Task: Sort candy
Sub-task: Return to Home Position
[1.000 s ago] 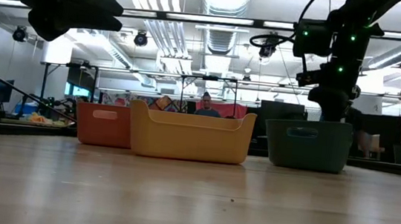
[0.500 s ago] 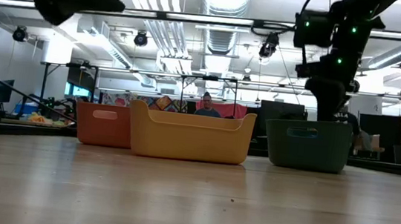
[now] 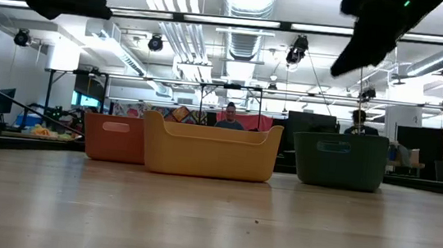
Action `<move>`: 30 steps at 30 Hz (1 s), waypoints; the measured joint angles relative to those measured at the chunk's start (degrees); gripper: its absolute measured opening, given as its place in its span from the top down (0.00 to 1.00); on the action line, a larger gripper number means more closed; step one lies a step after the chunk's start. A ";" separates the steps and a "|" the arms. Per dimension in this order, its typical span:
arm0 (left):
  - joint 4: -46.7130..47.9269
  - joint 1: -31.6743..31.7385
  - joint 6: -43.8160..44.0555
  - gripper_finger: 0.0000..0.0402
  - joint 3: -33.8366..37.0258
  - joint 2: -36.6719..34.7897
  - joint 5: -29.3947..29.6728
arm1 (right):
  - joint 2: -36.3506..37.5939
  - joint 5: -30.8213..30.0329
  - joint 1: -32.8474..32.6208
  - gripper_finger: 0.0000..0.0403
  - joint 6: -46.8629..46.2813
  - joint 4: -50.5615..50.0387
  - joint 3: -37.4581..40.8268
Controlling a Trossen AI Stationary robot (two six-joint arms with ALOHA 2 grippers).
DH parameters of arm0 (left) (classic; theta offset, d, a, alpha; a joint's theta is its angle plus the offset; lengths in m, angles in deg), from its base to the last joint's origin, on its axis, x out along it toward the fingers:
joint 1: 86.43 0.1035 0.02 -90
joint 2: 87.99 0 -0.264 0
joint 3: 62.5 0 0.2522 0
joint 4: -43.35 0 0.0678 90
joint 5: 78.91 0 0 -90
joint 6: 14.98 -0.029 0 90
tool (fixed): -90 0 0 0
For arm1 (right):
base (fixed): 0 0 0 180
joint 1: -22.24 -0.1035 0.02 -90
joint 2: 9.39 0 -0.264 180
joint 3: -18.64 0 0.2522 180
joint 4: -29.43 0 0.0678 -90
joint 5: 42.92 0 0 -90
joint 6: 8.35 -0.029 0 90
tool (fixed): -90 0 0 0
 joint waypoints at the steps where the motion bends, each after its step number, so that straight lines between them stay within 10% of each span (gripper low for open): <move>1: -0.05 -0.15 0.20 0.71 0.03 -0.22 0.00 | 1.03 0.02 -1.64 0.63 0.62 0.64 0.18; 13: -1.77 -0.14 9.66 0.71 -0.81 2.26 -1.64 | 4.58 0.23 -10.00 0.65 -10.66 4.17 0.29; 22: -8.56 1.55 -13.01 0.71 0.07 -2.43 0.04 | 5.57 6.28 -11.14 0.64 4.06 17.25 4.99; 30: -10.91 12.21 -25.94 0.71 2.60 -13.95 -27.23 | 9.84 8.87 -11.14 0.67 6.01 21.94 8.80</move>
